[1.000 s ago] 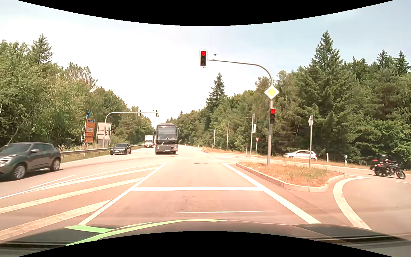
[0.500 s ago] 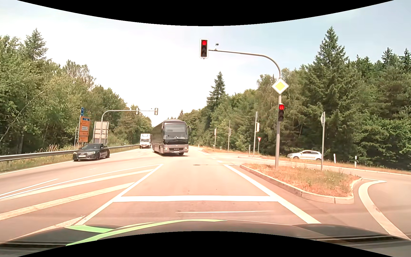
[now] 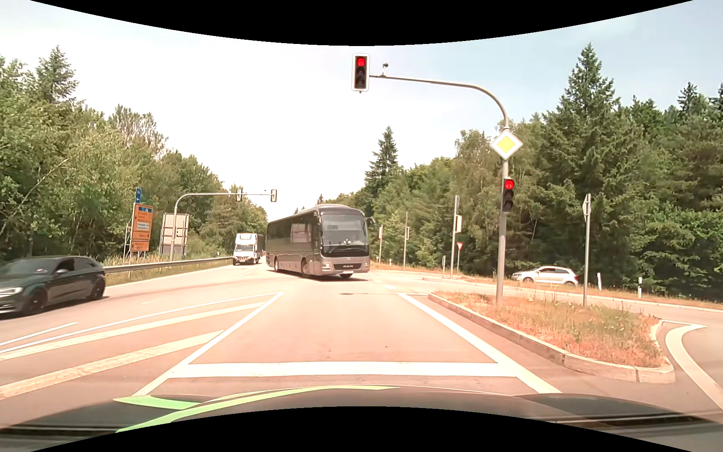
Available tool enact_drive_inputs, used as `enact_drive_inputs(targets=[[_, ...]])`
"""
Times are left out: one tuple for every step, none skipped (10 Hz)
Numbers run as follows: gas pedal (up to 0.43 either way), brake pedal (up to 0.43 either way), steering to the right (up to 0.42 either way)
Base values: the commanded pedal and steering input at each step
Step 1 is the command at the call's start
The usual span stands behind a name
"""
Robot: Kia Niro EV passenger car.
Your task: Follow the waypoints while adhering to traffic rules and regulations
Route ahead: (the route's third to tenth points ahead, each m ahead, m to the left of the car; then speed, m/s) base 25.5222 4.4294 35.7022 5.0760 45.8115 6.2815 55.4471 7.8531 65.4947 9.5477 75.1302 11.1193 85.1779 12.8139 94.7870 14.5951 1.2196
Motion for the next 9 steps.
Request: enact_drive_inputs(targets=[[0.000,0.244,-0.013],[0.000,0.244,-0.013],[0.000,0.244,-0.013],[0.000,0.244,-0.013],[0.000,0.244,-0.013],[0.000,0.238,-0.013],[0.000,0.238,-0.013],[0.000,0.238,-0.013],[0.000,0.238,-0.014]])
